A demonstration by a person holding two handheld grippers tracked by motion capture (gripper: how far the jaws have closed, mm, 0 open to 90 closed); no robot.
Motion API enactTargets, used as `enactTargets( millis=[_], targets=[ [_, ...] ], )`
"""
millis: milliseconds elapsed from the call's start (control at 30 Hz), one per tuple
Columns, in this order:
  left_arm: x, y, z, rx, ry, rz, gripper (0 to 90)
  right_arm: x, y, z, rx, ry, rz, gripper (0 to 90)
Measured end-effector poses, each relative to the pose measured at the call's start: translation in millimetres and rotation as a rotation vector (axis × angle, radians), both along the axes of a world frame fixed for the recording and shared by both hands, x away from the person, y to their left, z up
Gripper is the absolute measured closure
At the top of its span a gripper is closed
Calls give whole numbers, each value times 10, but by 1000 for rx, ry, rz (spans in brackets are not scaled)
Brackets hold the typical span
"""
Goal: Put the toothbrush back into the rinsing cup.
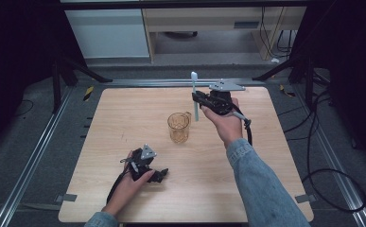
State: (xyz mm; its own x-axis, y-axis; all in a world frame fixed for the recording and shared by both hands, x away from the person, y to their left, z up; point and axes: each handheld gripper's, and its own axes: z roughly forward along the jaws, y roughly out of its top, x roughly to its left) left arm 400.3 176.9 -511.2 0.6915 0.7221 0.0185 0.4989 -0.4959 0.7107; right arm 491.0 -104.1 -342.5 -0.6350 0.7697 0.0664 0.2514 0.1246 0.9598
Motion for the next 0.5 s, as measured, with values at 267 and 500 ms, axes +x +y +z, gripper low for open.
enactTargets(
  millis=[267,500],
  targets=[
    [-1,-1,0,1,-1,1,0,22,5,-19,19,-32,-10,791],
    [-2,-1,0,0,0,1,0,46,4,-21,54,-69,-24,791]
  ],
)
